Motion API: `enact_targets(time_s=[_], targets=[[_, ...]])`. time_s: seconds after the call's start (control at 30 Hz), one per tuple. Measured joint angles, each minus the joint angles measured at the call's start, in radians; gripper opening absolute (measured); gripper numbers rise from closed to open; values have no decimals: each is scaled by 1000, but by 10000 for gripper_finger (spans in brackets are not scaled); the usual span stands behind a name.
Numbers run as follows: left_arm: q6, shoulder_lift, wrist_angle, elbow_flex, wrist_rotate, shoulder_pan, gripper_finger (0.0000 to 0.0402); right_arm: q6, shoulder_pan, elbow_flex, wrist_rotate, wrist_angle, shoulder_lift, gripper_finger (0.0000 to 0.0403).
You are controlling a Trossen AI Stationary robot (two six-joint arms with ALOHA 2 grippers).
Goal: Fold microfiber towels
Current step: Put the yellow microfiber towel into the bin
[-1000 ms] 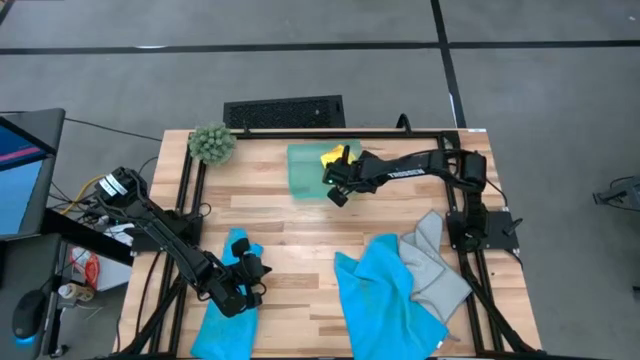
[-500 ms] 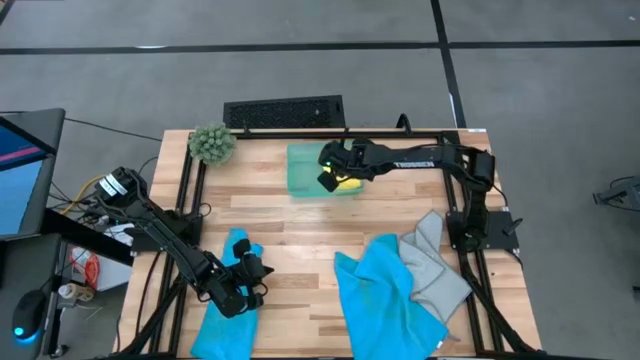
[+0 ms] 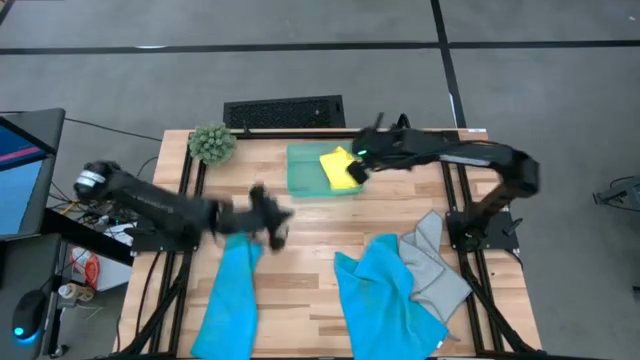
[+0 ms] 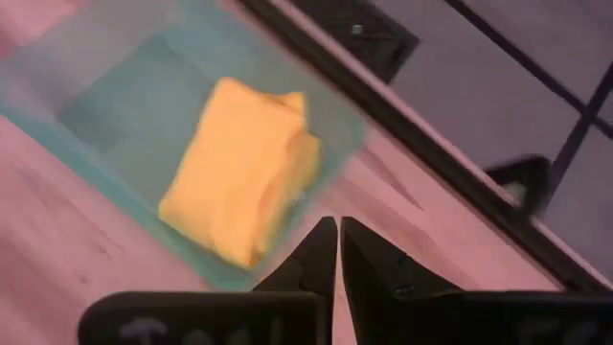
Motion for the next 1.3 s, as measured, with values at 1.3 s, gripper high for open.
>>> enact_targets(time_s=[1.3], targets=[[279, 987, -322, 937, 481, 570, 0, 114, 241, -13, 180, -282, -328, 43]])
